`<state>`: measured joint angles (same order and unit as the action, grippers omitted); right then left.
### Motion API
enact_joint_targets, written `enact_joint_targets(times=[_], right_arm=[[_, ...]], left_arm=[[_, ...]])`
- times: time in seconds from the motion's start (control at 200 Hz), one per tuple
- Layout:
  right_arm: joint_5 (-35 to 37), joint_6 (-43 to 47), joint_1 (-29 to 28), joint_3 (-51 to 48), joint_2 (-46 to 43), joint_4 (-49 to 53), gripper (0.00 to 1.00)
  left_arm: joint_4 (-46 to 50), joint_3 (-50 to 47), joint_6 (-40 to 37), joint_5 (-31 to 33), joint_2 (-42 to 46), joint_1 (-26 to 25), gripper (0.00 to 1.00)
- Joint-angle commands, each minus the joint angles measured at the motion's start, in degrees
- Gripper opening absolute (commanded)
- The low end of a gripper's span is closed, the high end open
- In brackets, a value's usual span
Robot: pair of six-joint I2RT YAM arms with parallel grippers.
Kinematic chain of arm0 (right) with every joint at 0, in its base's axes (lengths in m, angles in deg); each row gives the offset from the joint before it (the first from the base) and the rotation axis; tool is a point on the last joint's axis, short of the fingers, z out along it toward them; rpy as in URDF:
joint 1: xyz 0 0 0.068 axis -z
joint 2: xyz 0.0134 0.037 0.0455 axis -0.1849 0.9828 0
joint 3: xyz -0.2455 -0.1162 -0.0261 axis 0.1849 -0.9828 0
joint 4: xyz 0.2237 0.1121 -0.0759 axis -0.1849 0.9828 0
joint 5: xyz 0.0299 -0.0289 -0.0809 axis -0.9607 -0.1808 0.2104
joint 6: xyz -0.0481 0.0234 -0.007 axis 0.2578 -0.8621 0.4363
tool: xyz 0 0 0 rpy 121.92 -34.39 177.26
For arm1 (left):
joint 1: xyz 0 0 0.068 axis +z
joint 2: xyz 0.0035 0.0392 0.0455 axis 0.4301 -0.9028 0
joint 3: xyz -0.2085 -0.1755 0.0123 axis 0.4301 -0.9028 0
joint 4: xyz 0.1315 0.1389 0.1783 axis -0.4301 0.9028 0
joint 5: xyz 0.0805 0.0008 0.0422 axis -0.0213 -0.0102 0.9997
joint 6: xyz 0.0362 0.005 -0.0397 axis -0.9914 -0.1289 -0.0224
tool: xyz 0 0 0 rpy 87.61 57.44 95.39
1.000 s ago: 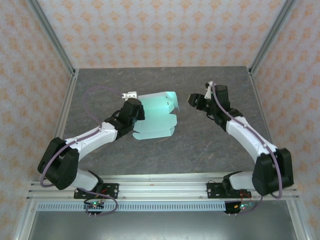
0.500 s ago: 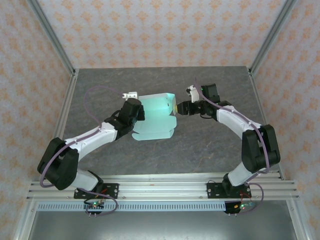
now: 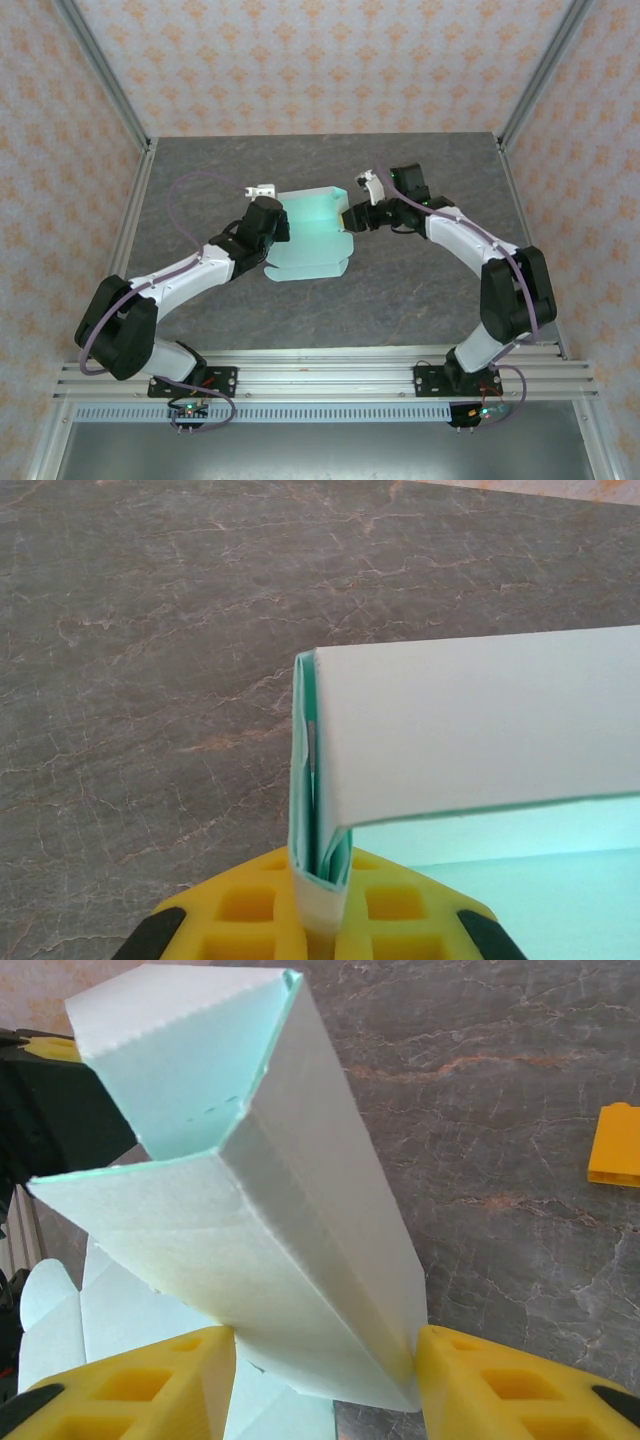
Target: Fold the paper box
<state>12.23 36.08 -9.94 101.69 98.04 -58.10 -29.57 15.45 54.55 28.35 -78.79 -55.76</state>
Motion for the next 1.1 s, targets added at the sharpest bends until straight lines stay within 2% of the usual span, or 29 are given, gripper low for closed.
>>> enact_joint_targets(times=[0.0, 0.335, 0.56, 0.736, 0.866, 1.096], right_arm=[[0.62, 2.37, -0.75, 2.78, 1.39, 1.21, 0.48], [5.04, 2.99, -3.1, 4.97, 2.5, 0.44, 0.41], [16.88, 2.4, -6.25, 4.63, 1.43, -2.69, 0.37], [25.73, 2.22, -9.19, 2.57, -0.21, -6.16, 0.37], [30.55, 2.59, -10.42, 0.37, -1.59, -9.57, 0.37], [34.94, 4.06, -11.59, -1.57, -2.76, -13.25, 0.35]], left_arm=[[0.32, -0.07, -0.9, -1.51, 0.52, 0.22, 0.08], [0.31, -0.04, -1.25, -2.68, 0.35, 0.22, 0.08], [0.33, 0.32, -1.39, -3.37, -0.11, 0.22, 0.08], [0.32, 0.37, -1.33, -3.77, -0.27, 0.16, 0.08], [0.24, 0.53, -1.35, -3.9, -0.38, 0.13, 0.08], [0.25, 0.49, -1.35, -3.99, -0.54, 0.12, 0.08]])
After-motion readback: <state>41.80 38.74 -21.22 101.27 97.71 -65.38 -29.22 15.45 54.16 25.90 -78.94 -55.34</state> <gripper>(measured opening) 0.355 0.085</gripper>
